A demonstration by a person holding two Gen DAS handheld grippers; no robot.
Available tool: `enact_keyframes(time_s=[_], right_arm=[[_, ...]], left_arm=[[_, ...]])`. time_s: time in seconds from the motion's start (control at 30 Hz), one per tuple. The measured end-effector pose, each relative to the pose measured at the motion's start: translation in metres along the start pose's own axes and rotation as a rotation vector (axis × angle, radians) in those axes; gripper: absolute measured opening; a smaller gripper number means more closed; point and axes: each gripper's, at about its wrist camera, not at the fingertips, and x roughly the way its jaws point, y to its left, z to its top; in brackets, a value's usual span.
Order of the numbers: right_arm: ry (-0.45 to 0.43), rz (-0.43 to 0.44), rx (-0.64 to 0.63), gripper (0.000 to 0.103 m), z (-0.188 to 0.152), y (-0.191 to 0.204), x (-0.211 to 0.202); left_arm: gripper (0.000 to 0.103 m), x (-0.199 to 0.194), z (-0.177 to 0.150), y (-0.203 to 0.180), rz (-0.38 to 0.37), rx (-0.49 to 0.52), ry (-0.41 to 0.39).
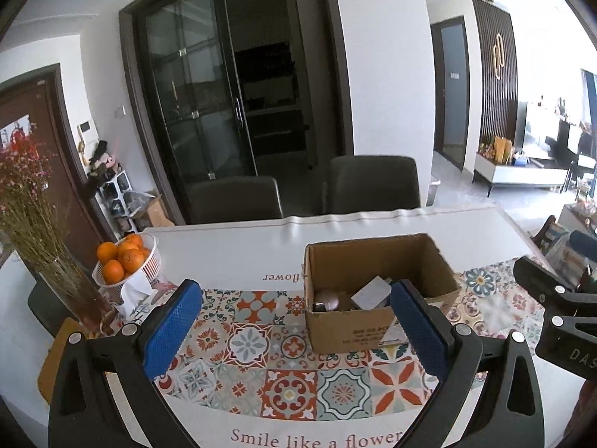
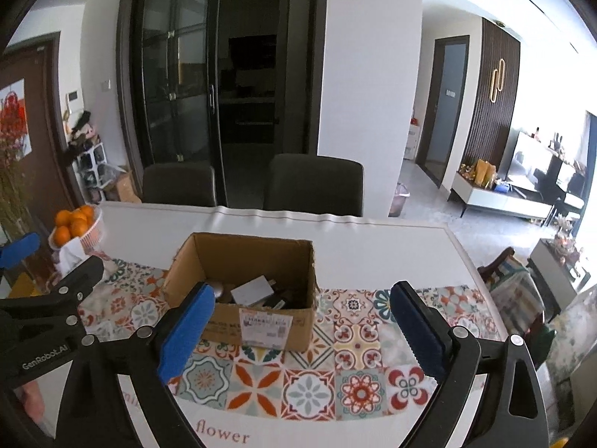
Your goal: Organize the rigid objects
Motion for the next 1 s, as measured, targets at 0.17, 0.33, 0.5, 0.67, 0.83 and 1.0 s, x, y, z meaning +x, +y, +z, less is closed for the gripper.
enact_keyframes(time_s=[0.17, 0.33, 0.5, 0.67, 0.83, 1.0], right_arm=[[-0.016, 0.004, 0.024, 0.095, -0.008, -0.007, -0.017], [-0.034, 0.008, 0.039, 0.096, -0.016, -0.013, -0.032], [-0.044, 0.006, 0.046, 0.096, -0.021, -0.016, -0.04], [-0.048, 0.007, 0.055, 0.096, -0.023, -0.019, -0.046], [-0.058, 0.006, 0.06, 0.096, -0.024, -0.02, -0.051], [-0.07, 0.004, 0.064, 0.096, -0.024, -0.022, -0.056]], left_arm=[[0.103, -0.019, -0.004, -0.004, -0.004, -0.007, -0.028], [0.103, -0.033, -0.008, -0.008, -0.034, -0.015, -0.034], [0.103, -0.039, -0.011, -0.009, -0.05, -0.018, -0.037], [0.103, -0.046, -0.012, -0.011, -0.054, -0.016, -0.053], [0.103, -0.052, -0.011, -0.014, -0.055, -0.013, -0.066], [0.103, -0.058, -0.011, -0.017, -0.052, -0.011, -0.077]])
